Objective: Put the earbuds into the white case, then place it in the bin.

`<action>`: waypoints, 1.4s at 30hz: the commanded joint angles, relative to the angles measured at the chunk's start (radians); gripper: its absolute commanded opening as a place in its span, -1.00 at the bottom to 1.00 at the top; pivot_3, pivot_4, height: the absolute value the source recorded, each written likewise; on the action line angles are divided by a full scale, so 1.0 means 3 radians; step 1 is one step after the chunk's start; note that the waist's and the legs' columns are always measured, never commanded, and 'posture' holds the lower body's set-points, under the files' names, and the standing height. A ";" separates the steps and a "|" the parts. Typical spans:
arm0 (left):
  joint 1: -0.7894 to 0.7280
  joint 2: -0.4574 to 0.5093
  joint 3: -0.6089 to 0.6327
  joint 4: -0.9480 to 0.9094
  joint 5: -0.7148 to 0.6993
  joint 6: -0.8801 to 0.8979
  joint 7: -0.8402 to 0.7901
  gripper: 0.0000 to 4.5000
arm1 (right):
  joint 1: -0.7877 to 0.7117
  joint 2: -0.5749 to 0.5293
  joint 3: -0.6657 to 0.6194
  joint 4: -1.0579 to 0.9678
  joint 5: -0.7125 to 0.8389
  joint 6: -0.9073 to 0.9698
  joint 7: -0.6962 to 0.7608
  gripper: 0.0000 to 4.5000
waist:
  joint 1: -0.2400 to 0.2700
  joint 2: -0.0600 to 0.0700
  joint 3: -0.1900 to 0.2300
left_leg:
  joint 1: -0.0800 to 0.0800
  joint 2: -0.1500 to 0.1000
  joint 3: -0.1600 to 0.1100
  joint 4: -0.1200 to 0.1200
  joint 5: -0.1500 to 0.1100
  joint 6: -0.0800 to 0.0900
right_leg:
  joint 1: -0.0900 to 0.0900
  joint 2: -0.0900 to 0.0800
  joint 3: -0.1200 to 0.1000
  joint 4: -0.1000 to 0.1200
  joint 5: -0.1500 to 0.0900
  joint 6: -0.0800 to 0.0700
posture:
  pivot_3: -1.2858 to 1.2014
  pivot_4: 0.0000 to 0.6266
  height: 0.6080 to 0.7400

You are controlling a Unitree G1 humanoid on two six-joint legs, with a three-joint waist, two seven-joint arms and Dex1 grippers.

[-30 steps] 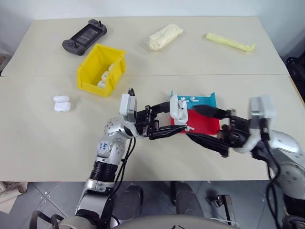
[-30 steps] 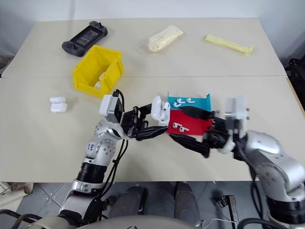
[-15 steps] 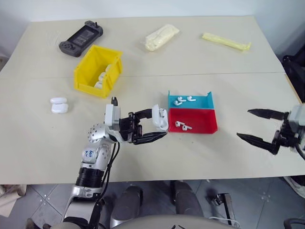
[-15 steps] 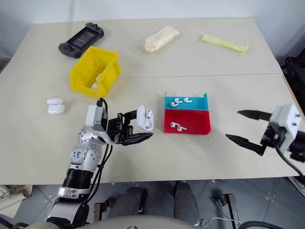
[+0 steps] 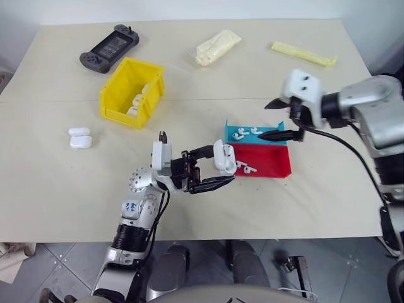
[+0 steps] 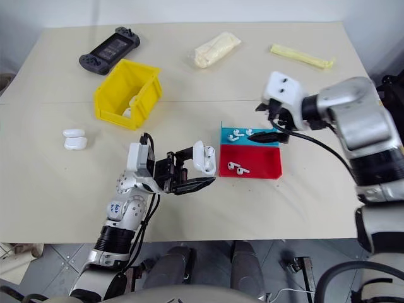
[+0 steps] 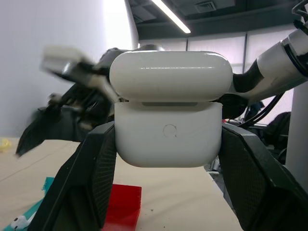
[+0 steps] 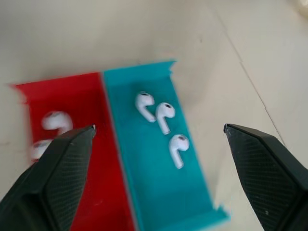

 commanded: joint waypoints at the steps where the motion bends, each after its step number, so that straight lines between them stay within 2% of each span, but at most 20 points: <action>1: -0.0010 -0.0053 -0.0011 -0.0036 0.0012 -0.0086 0.0052 0.23 | -0.0357 0.0158 0.0236 0.0585 -0.0448 -0.0371 0.0020 0.99 | -0.0010 0.0000 0.0000 | -0.0003 -0.0002 0.0002 0.0000 0.0000 0.0001 | -0.0004 -0.0003 -0.0001 0.0002 0.0000 0.0000 | 0.03 -0.52 1.00; 6: 0.0030 -0.0064 -0.0002 -0.0058 0.0016 -0.0114 0.0114 0.23 | -0.0774 0.0512 0.0416 0.1490 -0.0834 -0.0894 -0.0041 0.99 | -0.0041 0.0000 0.0000 | -0.0030 -0.0002 0.0001 0.0004 0.0000 0.0000 | -0.0047 -0.0004 -0.0001 0.0029 0.0001 0.0002 | 0.03 -0.52 1.00; 12: 0.0072 -0.0025 0.0021 -0.0115 0.0010 -0.0114 0.0161 0.23 | -0.1038 0.0785 0.0442 0.2252 -0.1156 -0.1439 -0.0115 0.99 | -0.0107 0.0000 0.0000 | -0.0030 -0.0014 0.0001 0.0006 0.0002 -0.0003 | -0.0052 -0.0005 0.0003 0.0041 0.0001 0.0001 | 0.03 -0.52 1.00; 24: 0.0239 0.0277 0.0237 -0.0252 -0.0097 -0.0032 0.0193 0.23 | -0.1085 0.1073 0.0397 0.2685 -0.1380 -0.1911 0.0036 0.99 | -0.0192 0.0004 -0.0003 | -0.0025 -0.0013 -0.0006 0.0005 0.0003 -0.0006 | -0.0053 -0.0003 0.0003 0.0051 0.0000 -0.0001 | 0.03 -0.52 1.00; 27: 0.0264 0.0342 0.0280 -0.0260 -0.0112 -0.0027 0.0206 0.23 | -0.1109 0.1117 0.0402 0.2756 -0.1434 -0.1961 0.0035 0.72 | -0.0194 0.0005 -0.0003 | -0.0024 -0.0010 -0.0006 0.0005 0.0003 -0.0006 | -0.0053 -0.0003 0.0001 0.0053 0.0000 -0.0002 | 0.03 -0.52 1.00; 33: 0.0297 0.0367 0.0308 -0.0320 -0.0119 -0.0015 0.0240 0.23 | -0.1137 0.1220 0.0392 0.2867 -0.1498 -0.2014 0.0018 -0.15 | -0.0195 0.0006 -0.0004 | -0.0023 -0.0010 -0.0005 0.0006 0.0003 -0.0006 | -0.0052 -0.0004 0.0002 0.0055 0.0000 -0.0002 | 0.03 -0.52 1.00; 42: 0.0355 0.0350 0.0291 -0.0414 -0.0108 -0.0014 0.0313 0.23 | -0.1163 0.1257 0.0416 0.2949 -0.1611 -0.2061 0.0070 -0.15 | -0.0196 0.0008 -0.0005 | -0.0022 0.0001 -0.0004 0.0006 0.0003 -0.0006 | -0.0053 -0.0004 0.0001 0.0057 0.0000 -0.0002 | 0.03 -0.52 1.00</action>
